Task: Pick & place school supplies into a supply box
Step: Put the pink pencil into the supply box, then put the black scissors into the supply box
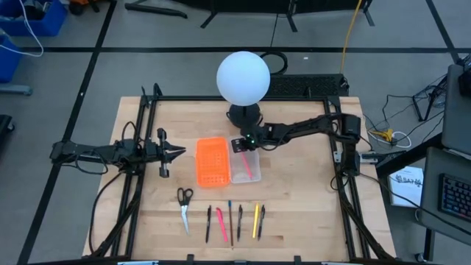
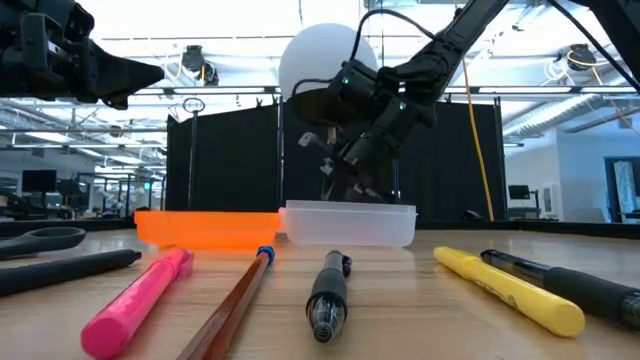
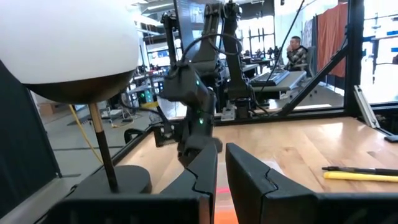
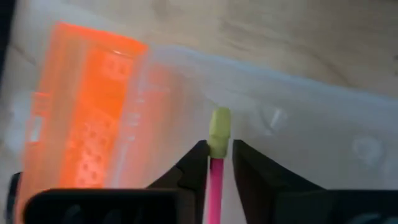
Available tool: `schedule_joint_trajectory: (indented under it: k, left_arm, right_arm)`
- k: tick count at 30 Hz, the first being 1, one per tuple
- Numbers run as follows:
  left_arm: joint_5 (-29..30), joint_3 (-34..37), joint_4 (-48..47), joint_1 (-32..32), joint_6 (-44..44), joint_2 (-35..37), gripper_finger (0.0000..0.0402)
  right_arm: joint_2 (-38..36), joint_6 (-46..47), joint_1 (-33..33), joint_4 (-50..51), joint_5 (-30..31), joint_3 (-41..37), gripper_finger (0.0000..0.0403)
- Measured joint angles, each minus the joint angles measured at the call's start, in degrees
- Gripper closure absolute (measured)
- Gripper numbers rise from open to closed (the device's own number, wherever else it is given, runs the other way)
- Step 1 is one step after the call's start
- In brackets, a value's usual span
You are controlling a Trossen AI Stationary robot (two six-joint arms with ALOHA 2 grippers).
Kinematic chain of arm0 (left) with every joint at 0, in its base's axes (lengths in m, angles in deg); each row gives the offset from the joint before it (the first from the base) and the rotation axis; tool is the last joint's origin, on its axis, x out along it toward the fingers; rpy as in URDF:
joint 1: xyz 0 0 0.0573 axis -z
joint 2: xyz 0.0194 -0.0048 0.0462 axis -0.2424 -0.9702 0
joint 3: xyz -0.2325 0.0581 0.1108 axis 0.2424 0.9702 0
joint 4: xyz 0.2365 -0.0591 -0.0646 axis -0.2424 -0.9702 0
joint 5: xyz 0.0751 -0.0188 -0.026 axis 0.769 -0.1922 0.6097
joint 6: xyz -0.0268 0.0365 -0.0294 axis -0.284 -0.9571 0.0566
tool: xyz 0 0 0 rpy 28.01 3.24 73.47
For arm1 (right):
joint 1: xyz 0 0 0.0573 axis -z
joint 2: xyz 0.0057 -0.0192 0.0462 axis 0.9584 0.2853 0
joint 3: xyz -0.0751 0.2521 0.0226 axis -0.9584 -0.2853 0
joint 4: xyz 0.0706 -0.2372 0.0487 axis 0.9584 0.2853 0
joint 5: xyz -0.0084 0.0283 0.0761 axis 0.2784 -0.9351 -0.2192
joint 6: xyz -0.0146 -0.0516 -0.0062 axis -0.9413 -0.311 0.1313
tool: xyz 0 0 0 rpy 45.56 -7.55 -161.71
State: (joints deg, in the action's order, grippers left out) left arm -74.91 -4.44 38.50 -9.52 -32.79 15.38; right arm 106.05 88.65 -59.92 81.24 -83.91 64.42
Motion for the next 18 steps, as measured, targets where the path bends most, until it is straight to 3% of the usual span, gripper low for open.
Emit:
schedule_joint_trajectory:
  k: [9, 14, 18]
  left_arm:
    - [0.9, 0.0, 0.2, 0.0, 1.1, 0.0, 0.0357]
    - [2.6, 0.0, 0.5, 0.0, 1.4, 0.0, 0.0357]
    - [2.6, 0.0, 0.5, 0.0, 1.5, 0.0, 0.0357]
  right_arm:
    - [-7.3, -5.8, 0.0, 0.7, 0.2, 0.0, 0.0268]
    - [-11.0, -8.7, -0.5, 2.8, 5.9, 0.0, 0.0268]
    - [-10.8, -8.7, -0.9, 7.1, 5.9, 0.0, 0.0284]
